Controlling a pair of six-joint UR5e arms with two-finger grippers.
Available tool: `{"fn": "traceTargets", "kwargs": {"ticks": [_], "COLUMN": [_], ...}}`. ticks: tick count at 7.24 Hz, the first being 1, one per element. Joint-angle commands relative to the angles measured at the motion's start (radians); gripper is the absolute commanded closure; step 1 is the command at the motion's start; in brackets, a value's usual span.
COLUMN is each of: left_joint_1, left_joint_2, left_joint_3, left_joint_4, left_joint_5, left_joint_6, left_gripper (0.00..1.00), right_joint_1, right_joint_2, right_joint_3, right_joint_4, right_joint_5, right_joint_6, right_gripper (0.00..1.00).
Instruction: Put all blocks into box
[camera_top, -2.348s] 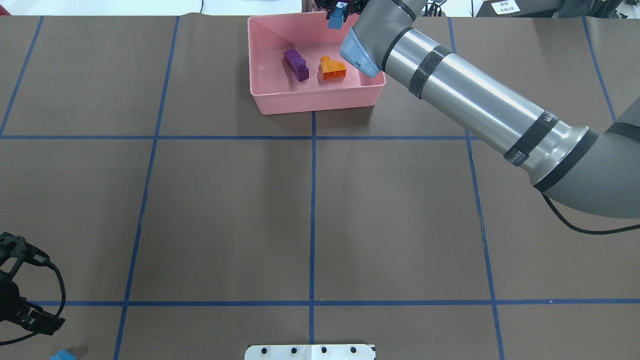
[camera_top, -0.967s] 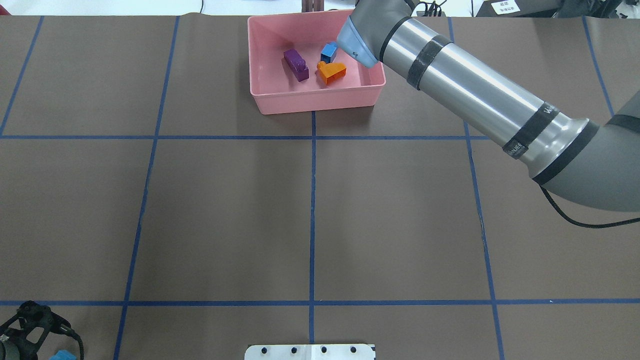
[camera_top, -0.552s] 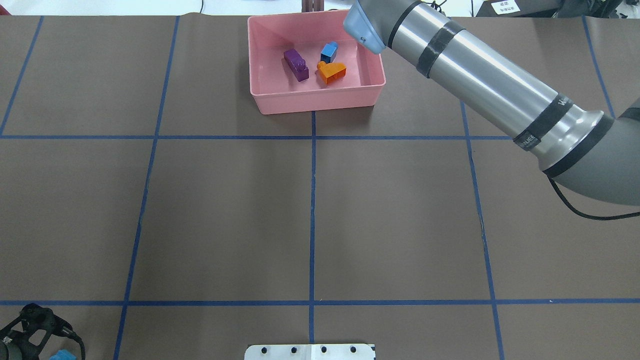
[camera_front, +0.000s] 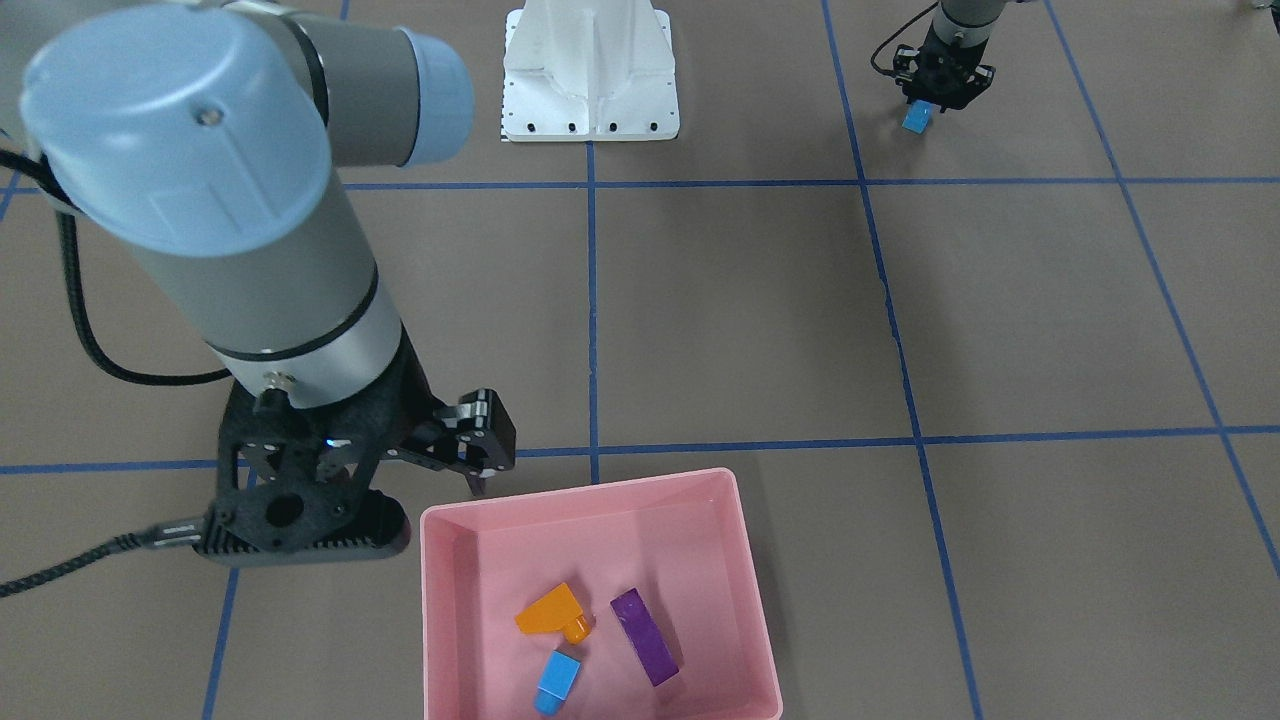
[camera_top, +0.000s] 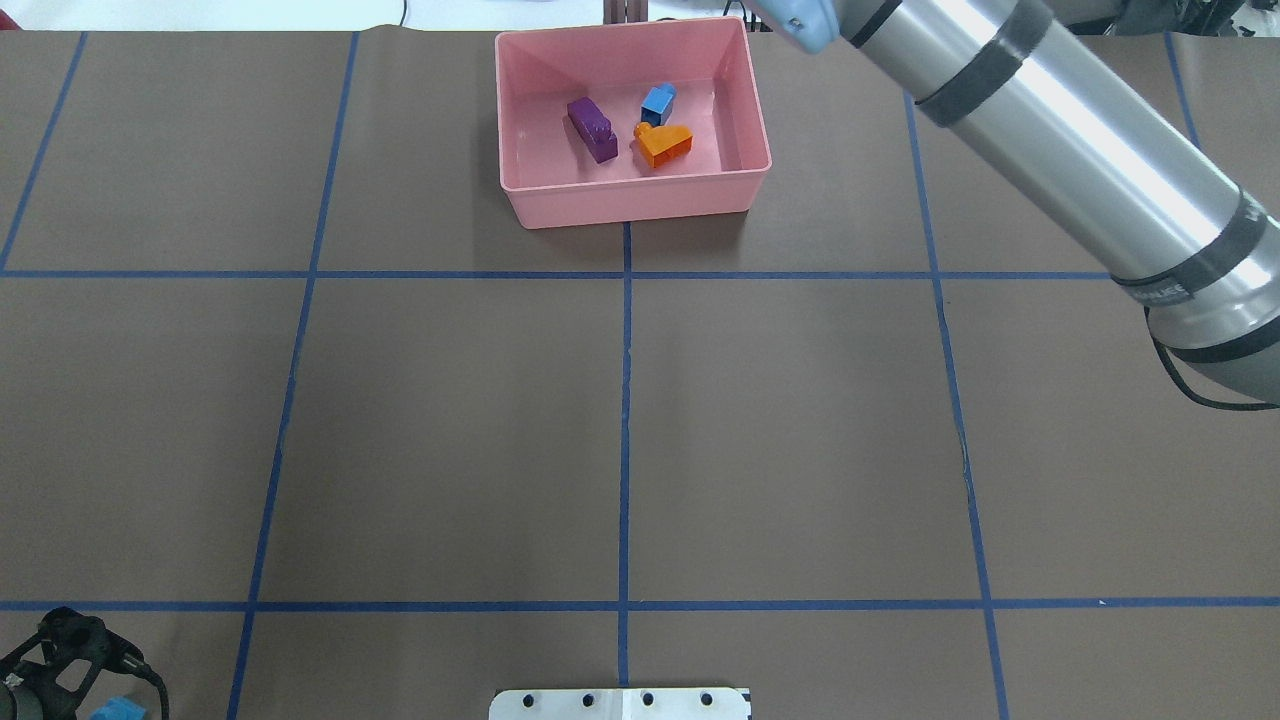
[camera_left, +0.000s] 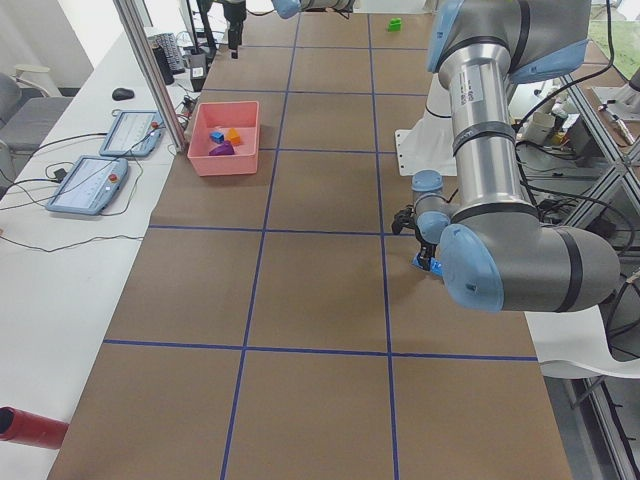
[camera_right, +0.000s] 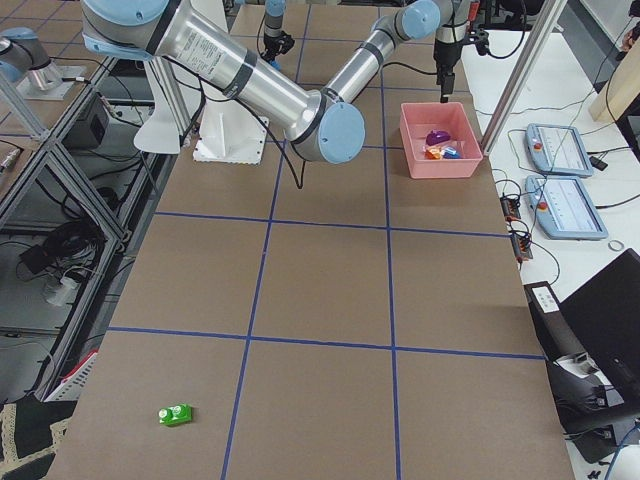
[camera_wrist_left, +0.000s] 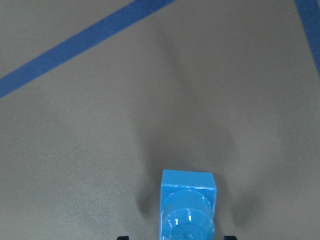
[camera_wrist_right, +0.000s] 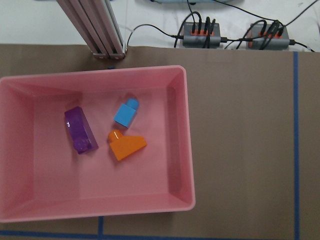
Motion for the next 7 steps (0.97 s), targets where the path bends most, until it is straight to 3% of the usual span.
{"fn": "traceTargets", "kwargs": {"ticks": [1, 3, 4, 5, 7], "left_joint_1": [-0.006, -0.047, -0.12, -0.208, -0.427], "left_joint_2": [0.004, 0.08, 0.087, 0.079, -0.001], "left_joint_3": [-0.018, -0.155, -0.191, -0.205, -0.201], "left_joint_4": [0.0, 0.003, 0.005, 0.006, 0.032], "left_joint_5": [-0.004, -0.043, -0.121, -0.225, -0.299], "left_joint_6": [-0.005, -0.005, 0.002, 0.006, 0.131], "left_gripper": [1.0, 1.0, 1.0, 1.0, 1.0], "right_joint_1": [0.058, 0.11, 0.109, 0.109, 0.109], "right_joint_2": [-0.067, -0.348, -0.475, -0.575, -0.813], "right_joint_3": [0.2, 0.496, 0.576, 0.61, 0.624], "right_joint_4": [-0.35, -0.385, -0.373, -0.308, -0.028], "right_joint_5": [-0.008, -0.002, -0.005, 0.003, 0.039], "right_joint_6": [-0.284, -0.393, -0.413, -0.431, -0.431], "right_gripper": [0.0, 0.0, 0.0, 0.0, 0.0]}}
